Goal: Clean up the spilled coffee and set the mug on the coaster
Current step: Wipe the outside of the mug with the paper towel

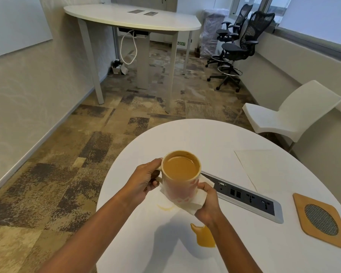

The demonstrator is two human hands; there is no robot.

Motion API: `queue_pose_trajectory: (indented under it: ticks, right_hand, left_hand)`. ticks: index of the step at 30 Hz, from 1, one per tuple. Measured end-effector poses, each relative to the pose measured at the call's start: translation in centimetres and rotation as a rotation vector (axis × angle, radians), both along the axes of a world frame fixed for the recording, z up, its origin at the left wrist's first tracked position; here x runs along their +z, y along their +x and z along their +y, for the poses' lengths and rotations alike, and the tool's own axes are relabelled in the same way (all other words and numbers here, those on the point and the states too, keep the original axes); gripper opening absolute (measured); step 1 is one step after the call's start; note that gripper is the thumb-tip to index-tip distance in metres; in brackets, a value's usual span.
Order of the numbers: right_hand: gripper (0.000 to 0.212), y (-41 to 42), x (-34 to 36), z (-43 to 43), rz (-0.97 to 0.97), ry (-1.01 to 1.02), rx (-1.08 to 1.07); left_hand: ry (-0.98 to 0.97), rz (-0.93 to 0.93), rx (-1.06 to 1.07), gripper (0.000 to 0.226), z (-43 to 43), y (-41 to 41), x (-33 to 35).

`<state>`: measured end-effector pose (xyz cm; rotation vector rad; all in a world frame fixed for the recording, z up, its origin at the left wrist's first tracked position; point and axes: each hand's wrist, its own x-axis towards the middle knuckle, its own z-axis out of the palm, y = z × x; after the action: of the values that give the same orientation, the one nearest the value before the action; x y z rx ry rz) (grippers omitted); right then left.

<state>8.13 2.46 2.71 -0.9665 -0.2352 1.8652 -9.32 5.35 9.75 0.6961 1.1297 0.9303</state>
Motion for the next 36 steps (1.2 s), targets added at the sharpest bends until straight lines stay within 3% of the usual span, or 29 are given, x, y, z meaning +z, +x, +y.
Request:
queue_pose_trajectory:
  ticks: [6,8,10,13,18,20,23,25,27,29,34,36]
  right_hand:
    - [0.038,-2.6,-2.1,0.4,0.115,0.069,-0.006]
    - [0.047,-3.2,-2.1,0.1,0.131,0.098,0.053]
    - [0.061,-3.3,-2.4,-0.2,0.097,0.096,0.134]
    - [0.049,-2.2,-2.7,0.0,-0.04,0.056,0.156]
    - [0.026,0.8,-2.2,1.8,-0.415,-0.025,-0.05]
    - [0.028,1.3,-1.6,2.9,-0.732,0.059,-0.064]
    - [0.042,2.1,-2.1,4.6,-1.346,0.341,0.076]
    - [0.051,2.4,-3.1,5.6,-1.618,0.498,0.251]
    - [0.058,2.3,-4.6,6.4,-1.835,0.502,0.473]
    - [0.064,1.9,-6.2,6.8,-1.926,0.447,0.639]
    - [0.057,-0.8,-9.7,6.4,-1.854,0.39,0.946]
    - [0.075,-2.4,-10.4,5.9,-1.902,0.413,0.955]
  left_hand:
    - [-0.019,-0.017,0.01,0.021,-0.1,0.1,0.0]
    - [-0.019,-0.027,0.016,0.019,-0.2,0.1,-0.2]
    - [-0.021,-0.022,0.019,0.016,-0.1,0.0,-0.3]
    - [-0.014,0.0,0.025,0.013,0.1,-0.4,-0.9]
    - [-0.012,0.035,0.055,0.014,0.6,-1.2,-2.1]
    - [-0.016,0.038,0.069,0.014,0.9,-1.5,-2.5]
    - [-0.015,0.04,0.09,0.014,1.4,-2.0,-3.2]
    - [-0.015,0.039,0.111,0.013,1.7,-2.4,-3.6]
    - [-0.018,0.042,0.135,0.015,2.1,-2.7,-4.1]
    - [-0.015,0.046,0.149,0.015,2.5,-3.0,-4.7]
    - [-0.02,0.062,0.177,0.013,3.4,-3.7,-5.9]
    - [-0.025,0.059,0.189,0.015,3.7,-3.9,-6.3]
